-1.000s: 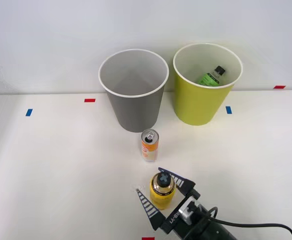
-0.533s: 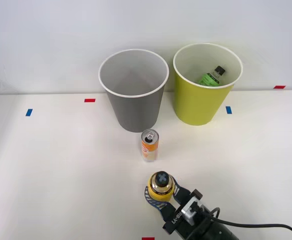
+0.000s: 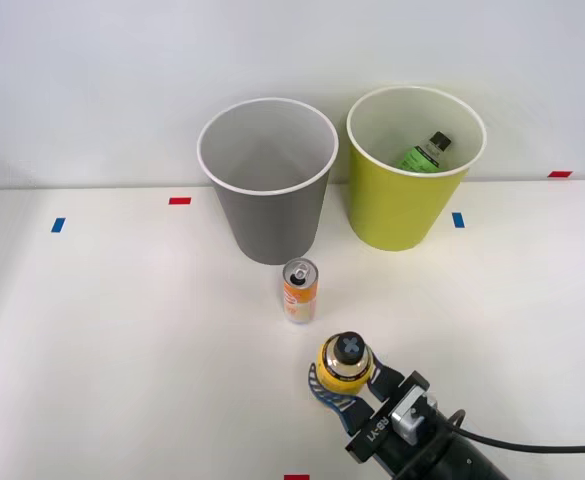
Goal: Put cans in the gray bin, plastic bottles in the light green bin
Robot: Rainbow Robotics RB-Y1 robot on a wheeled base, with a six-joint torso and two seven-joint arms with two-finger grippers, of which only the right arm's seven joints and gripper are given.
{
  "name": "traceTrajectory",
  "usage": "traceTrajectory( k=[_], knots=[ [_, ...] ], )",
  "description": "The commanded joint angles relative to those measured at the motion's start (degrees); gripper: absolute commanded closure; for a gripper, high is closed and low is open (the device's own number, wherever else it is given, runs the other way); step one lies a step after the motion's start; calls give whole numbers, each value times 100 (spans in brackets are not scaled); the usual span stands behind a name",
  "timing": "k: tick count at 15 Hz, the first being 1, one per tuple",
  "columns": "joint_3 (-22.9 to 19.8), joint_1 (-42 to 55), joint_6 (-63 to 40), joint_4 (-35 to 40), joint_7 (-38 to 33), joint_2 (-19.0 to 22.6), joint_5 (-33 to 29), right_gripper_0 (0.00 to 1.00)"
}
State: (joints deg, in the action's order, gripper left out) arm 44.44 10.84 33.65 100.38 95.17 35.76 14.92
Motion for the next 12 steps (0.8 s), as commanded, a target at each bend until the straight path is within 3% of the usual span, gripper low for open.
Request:
traceTrajectory(
  k=[1,8,12],
  knots=[
    [-111,-12,-131,245,-113,-34,19,100],
    [-612,-21,-1748,1880,-368,-131,222,100],
    [-1157,-152,-2917,2802,-728,-228,388,100]
  ],
)
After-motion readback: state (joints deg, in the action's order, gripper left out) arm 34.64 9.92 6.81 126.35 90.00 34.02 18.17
